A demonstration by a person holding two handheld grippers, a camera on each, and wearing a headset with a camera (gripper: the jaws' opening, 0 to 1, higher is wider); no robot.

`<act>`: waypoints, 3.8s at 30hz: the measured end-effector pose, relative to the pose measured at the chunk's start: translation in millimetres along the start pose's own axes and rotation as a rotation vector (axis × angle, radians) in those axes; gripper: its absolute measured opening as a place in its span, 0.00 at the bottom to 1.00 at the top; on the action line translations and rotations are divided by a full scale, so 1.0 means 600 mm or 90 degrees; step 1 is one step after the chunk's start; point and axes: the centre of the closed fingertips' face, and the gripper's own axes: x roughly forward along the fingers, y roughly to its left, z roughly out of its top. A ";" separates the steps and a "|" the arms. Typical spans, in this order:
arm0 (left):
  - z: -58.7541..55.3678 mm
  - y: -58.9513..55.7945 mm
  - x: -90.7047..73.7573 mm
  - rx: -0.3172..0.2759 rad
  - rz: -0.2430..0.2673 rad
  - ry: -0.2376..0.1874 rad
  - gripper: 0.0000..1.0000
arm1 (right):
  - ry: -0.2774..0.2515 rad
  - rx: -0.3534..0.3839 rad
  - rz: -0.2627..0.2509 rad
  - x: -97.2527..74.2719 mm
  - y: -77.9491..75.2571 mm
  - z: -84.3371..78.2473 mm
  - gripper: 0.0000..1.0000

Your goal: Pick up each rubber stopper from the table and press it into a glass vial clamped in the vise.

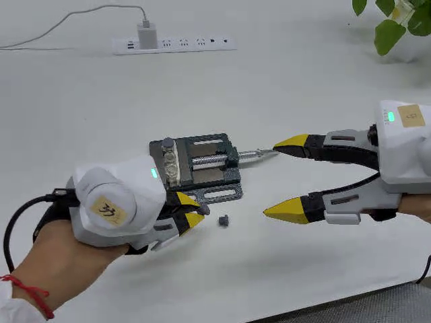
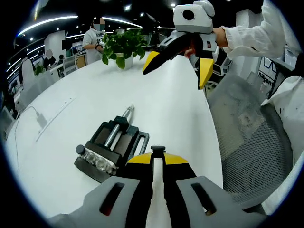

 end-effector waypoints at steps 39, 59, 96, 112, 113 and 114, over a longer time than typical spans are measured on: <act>0.135 -0.025 -0.094 0.081 0.019 -0.112 0.03 | 0.023 -0.100 0.160 0.044 0.075 0.111 0.08; 0.135 -0.024 -0.095 0.099 0.016 -0.109 0.03 | 0.035 -0.105 0.162 0.045 0.076 0.113 0.06; 0.077 0.024 -0.129 0.024 0.086 -0.128 0.31 | 0.060 -0.097 0.147 0.064 0.045 0.140 0.05; 0.012 0.053 -0.154 -0.018 0.118 -0.125 0.59 | 0.118 -0.108 0.118 0.107 0.000 0.156 0.05; 0.009 0.053 -0.153 -0.022 0.115 -0.124 0.63 | 0.124 -0.109 0.117 0.113 -0.003 0.156 0.05; 0.006 0.053 -0.153 -0.024 0.116 -0.124 0.65 | 0.129 -0.108 0.116 0.117 -0.005 0.156 0.05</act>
